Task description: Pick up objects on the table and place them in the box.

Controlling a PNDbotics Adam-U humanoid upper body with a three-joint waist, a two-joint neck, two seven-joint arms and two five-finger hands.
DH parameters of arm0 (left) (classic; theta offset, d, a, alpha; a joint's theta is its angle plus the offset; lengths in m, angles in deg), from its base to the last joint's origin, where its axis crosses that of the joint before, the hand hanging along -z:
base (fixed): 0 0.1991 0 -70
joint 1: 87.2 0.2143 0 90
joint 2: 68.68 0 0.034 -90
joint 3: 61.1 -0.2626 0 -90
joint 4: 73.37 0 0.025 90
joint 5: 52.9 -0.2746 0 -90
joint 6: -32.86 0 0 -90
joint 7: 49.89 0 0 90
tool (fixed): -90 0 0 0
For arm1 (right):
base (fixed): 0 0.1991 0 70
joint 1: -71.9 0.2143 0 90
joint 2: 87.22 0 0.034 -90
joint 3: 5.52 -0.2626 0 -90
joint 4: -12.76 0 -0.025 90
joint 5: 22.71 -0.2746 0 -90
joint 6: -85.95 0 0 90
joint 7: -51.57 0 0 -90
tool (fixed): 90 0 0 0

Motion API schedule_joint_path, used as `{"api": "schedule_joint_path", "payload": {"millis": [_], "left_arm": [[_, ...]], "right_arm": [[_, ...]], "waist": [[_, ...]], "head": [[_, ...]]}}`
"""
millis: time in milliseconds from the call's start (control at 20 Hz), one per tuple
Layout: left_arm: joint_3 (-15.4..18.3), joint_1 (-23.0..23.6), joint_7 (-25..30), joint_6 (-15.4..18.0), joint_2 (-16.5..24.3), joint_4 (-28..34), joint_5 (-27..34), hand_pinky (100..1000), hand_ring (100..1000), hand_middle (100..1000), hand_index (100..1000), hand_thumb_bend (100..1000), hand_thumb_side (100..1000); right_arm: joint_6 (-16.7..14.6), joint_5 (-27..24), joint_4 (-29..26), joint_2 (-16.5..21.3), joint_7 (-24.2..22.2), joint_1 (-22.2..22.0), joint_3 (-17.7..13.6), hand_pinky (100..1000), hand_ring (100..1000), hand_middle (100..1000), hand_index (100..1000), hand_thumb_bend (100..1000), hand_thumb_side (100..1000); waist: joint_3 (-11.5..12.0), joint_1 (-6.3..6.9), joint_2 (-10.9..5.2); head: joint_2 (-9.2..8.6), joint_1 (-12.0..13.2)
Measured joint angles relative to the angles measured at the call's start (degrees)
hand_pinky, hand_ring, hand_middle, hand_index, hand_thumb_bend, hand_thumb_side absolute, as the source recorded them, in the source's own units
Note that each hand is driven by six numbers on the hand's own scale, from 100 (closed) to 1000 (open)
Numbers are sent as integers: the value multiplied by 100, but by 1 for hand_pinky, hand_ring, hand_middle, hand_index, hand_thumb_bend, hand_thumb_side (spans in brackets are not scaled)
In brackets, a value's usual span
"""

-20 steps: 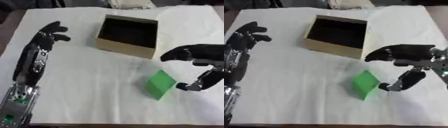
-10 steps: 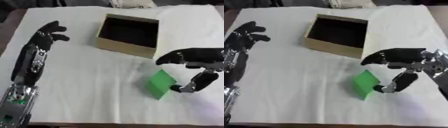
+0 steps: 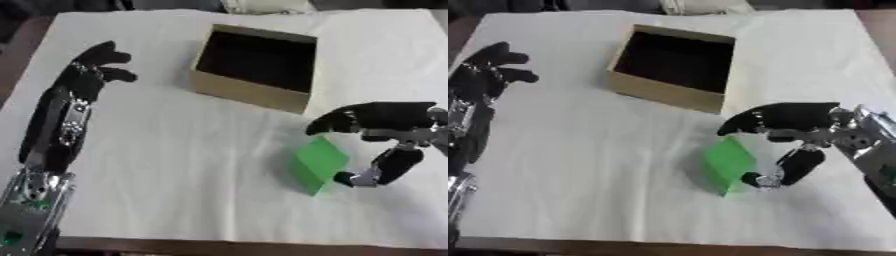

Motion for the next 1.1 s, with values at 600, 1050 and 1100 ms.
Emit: {"api": "schedule_joint_path", "payload": {"millis": [600, 1050, 1100], "left_arm": [[-21, -21, 30, 4, 0, 1, 17, 829, 692, 751, 916, 100, 925], [-21, -24, 50, 0, 0, 3, 25, 828, 692, 751, 916, 100, 922], [-19, -24, 50, 0, 1, 4, 25, 828, 692, 751, 916, 100, 920]], "right_arm": [[-85, 157, 158, -141, 85, 3, 66, 935, 915, 839, 810, 229, 538], [-13, -127, 12, -142, 13, 47, -128, 928, 906, 829, 601, 100, 340], [7, -202, -26, -135, -8, 51, -177, 928, 906, 828, 599, 100, 333]], "waist": [[28, 7, 1], [-1, 15, 1], [-1, 17, 0]], "head": [[0, -7], [0, -2], [0, -1]]}}
